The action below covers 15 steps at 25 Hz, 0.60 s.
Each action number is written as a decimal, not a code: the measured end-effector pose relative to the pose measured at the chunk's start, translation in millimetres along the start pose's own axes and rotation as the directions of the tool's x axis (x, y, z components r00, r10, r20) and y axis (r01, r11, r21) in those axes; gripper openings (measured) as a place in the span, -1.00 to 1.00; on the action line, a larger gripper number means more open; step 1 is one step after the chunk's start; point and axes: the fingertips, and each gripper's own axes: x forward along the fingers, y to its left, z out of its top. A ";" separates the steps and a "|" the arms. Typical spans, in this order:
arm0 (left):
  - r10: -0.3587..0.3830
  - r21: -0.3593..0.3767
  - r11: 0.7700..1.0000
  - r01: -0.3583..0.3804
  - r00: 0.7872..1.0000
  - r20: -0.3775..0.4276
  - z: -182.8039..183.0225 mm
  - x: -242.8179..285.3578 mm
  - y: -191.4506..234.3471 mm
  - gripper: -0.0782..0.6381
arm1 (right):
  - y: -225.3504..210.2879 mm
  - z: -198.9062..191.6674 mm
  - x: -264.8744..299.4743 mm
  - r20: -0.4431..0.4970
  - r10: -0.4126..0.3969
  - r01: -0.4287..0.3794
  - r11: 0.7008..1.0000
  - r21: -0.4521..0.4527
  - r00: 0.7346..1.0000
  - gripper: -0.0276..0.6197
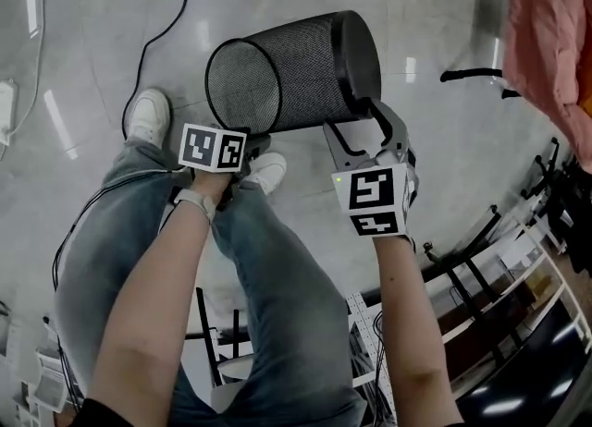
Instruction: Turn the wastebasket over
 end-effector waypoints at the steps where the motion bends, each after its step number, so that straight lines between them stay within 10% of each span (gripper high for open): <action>1: -0.001 -0.030 1.000 0.001 1.000 0.004 -5.0 -3.0 4.8 -0.17 | 8.1 5.3 -0.9 -0.004 -0.013 0.013 0.999 -0.030 1.000 0.02; 15: 0.043 -0.238 0.971 -0.035 0.999 0.029 -58.5 -92.5 20.8 -0.13 | 103.7 57.7 -1.5 0.018 -0.135 0.132 0.924 -0.359 0.991 0.00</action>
